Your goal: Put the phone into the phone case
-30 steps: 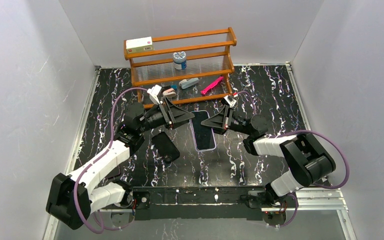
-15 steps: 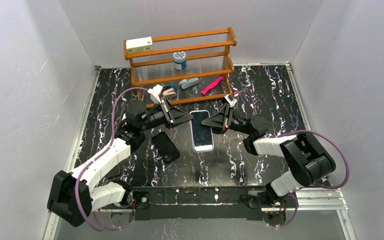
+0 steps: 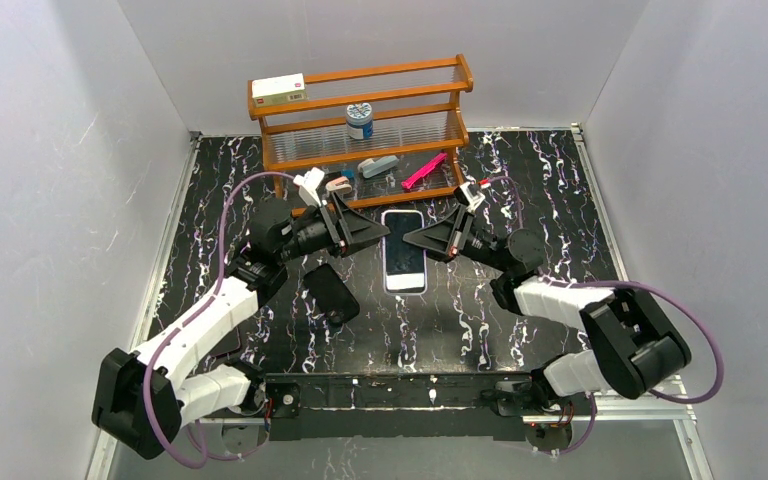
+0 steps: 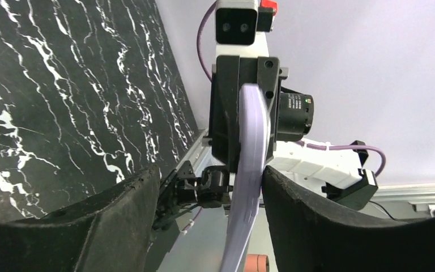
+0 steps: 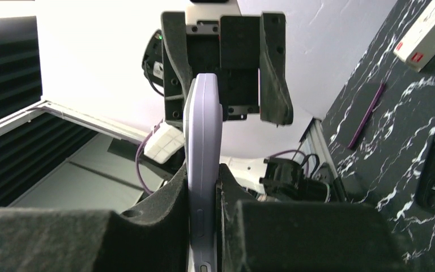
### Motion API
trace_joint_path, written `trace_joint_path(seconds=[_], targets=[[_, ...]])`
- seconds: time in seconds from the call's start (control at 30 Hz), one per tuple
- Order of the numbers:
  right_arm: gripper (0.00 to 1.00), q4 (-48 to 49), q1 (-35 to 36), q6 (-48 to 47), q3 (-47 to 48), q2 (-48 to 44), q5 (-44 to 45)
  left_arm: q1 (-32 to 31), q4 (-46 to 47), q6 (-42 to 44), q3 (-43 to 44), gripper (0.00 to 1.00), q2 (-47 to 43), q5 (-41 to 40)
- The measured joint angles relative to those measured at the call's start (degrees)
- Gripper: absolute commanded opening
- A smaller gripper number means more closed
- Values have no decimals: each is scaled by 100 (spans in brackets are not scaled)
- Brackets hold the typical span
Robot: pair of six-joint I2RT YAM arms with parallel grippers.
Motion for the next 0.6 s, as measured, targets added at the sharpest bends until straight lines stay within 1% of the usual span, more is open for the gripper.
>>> trace_joint_path(seconds=[0.13, 0.27, 0.33, 0.37, 0.4, 0.43, 0.5, 0.53, 0.57, 0.6], targets=[[7, -560, 0, -417, 81, -345, 470, 0, 551, -409, -369, 65, -94, 201], [7, -1189, -2, -866, 310, -568, 909, -7, 811, -610, -566, 65, -103, 374], [7, -1366, -7, -1027, 457, -581, 1075, -26, 896, -686, -636, 63, -101, 444], [7, -1425, -9, -1078, 498, -581, 1123, -42, 931, -708, -658, 61, -90, 476], [7, -1464, -9, -1121, 529, -581, 1185, -61, 968, -730, -669, 55, -76, 505], [7, -1486, -9, -1139, 540, -579, 1231, -94, 1003, -745, -675, 45, -59, 531], [7, -1504, -9, -1152, 542, -557, 1294, -162, 1069, -780, -682, 20, 4, 577], [8, -1519, -9, -1207, 542, -531, 1300, -184, 1123, -809, -684, 11, 39, 595], [8, -1567, -9, -1244, 542, -503, 1296, -205, 1191, -793, -680, 3, 66, 614], [10, -1622, -11, -1220, 542, -450, 1322, -212, 1248, -739, -680, 0, 83, 640]])
